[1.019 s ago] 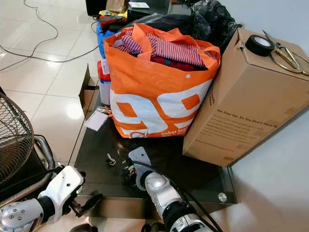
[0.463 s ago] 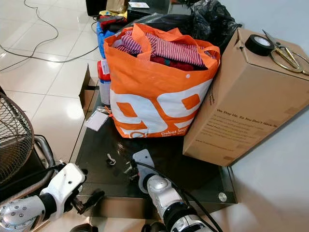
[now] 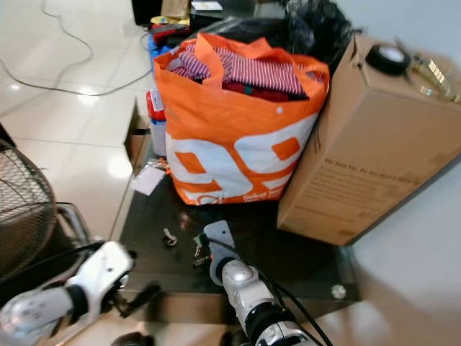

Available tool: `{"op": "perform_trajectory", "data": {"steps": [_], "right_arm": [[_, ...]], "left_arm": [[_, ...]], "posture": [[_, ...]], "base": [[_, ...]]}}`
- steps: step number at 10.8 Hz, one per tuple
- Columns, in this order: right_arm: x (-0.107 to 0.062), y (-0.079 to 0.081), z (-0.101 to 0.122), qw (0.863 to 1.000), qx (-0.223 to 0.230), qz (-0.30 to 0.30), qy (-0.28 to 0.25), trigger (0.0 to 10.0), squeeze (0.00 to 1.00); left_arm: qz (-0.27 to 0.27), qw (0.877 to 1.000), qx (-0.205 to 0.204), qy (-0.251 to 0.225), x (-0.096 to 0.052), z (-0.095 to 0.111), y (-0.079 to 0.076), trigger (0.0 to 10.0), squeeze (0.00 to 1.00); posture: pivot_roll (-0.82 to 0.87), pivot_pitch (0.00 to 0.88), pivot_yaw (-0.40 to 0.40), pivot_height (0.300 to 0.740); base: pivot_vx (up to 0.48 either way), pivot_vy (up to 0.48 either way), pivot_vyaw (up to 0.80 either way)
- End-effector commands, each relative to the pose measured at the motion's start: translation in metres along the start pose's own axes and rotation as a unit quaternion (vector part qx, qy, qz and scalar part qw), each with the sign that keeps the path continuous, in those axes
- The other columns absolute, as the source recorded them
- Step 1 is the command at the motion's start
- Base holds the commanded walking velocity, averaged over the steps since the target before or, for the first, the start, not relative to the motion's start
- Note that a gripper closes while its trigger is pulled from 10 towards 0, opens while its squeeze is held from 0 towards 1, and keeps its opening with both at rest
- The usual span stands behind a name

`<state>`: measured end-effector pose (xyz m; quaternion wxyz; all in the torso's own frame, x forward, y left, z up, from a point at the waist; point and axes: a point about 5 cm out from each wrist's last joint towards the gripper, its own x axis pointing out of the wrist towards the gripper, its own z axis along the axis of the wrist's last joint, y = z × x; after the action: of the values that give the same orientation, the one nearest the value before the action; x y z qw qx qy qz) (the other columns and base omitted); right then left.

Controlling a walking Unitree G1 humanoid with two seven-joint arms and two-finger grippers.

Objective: Hang keys on a hook

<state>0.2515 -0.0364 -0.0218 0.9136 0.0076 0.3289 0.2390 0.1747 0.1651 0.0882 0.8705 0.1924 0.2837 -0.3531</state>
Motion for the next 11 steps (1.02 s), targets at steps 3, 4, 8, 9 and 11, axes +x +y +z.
{"op": "perform_trajectory", "data": {"steps": [3,4,8,9,11], "right_arm": [[-0.004,0.011,-0.015,1.0,-0.019,0.016,0.004,0.0,0.0],[-0.005,0.006,-0.013,0.999,-0.037,0.013,0.001,0.0,0.0],[-0.008,-0.016,0.033,0.991,-0.091,0.047,-0.088,2.1,0.0],[-0.008,-0.018,0.037,0.99,-0.095,0.052,-0.093,10.0,0.0],[-0.006,-0.009,0.033,0.99,-0.066,0.099,-0.079,10.0,1.0]], "left_arm": [[-0.029,0.999,0.012,-0.013,0.013,0.008,-0.002,10.0,0.0],[-0.028,0.999,0.012,-0.016,0.015,0.009,-0.001,10.0,0.0],[-0.003,0.999,0.005,-0.032,0.023,0.014,0.003,10.0,0.0],[0.001,0.999,0.003,-0.033,0.022,0.014,0.003,10.0,0.0],[0.005,0.999,0.002,-0.031,0.019,0.011,0.003,10.0,0.0]], "posture": [[-0.04,0.098,-0.023,0.74],[-0.04,0.088,-0.031,0.74],[-0.03,0.041,-0.083,0.74],[-0.02,0.041,-0.096,0.74],[-0.01,0.052,-0.106,0.74]], "base": [[0.0,0.0,0.0],[0.0,0.0,0.0],[0.0,0.0,0.0],[0.0,0.0,0.0],[0.0,0.0,0.0]]}}
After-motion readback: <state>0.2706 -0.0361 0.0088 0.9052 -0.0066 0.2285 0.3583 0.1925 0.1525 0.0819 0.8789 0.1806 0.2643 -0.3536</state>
